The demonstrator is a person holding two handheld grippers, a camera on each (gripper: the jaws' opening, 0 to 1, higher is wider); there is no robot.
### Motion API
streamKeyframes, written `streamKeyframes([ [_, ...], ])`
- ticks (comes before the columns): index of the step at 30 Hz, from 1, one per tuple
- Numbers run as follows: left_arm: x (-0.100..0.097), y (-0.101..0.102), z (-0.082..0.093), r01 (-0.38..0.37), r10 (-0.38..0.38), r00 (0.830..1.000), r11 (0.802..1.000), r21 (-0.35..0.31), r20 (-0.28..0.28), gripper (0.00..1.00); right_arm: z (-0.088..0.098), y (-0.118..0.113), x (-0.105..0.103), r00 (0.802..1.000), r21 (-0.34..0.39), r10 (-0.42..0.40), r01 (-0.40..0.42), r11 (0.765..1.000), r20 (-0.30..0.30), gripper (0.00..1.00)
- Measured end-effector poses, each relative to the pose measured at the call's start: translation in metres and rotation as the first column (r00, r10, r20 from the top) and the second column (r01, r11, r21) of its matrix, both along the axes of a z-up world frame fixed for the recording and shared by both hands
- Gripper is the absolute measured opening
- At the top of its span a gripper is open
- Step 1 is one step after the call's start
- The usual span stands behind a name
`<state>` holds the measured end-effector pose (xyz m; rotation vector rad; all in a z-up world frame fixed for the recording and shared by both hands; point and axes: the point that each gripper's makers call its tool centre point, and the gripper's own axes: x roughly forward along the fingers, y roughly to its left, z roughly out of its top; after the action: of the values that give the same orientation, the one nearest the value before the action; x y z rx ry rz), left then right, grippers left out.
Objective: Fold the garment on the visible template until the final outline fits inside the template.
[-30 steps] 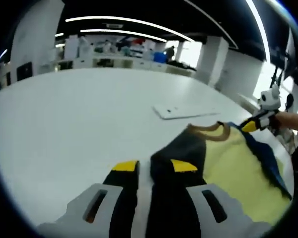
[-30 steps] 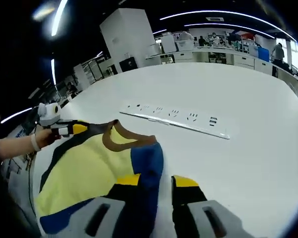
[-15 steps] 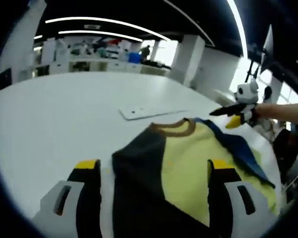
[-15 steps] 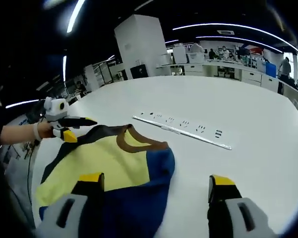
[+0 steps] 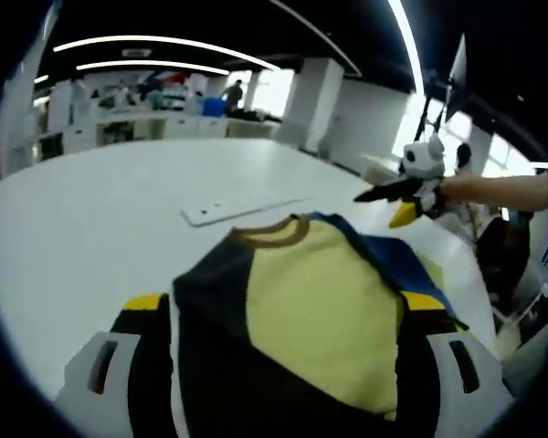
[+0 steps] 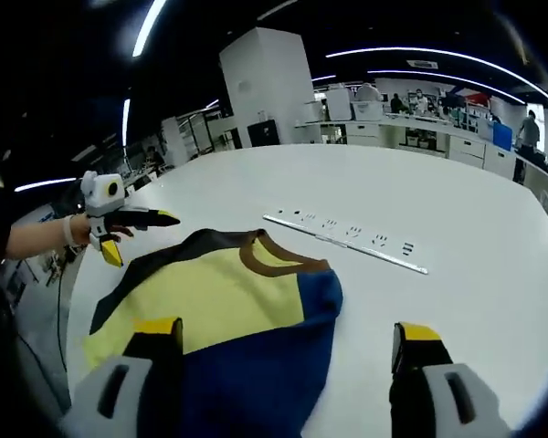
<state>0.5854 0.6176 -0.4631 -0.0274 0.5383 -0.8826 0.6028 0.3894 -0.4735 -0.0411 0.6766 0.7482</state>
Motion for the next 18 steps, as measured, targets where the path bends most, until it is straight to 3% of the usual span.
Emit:
streamKeyframes([
  [18,-0.047,0.017,0.028,0.026,-0.026,1.0,1.0,0.002,0.008,0.99,0.024,-0.005,-0.066,0.999,0.012,-0.029,0.028,1.0,0.023,0.91],
])
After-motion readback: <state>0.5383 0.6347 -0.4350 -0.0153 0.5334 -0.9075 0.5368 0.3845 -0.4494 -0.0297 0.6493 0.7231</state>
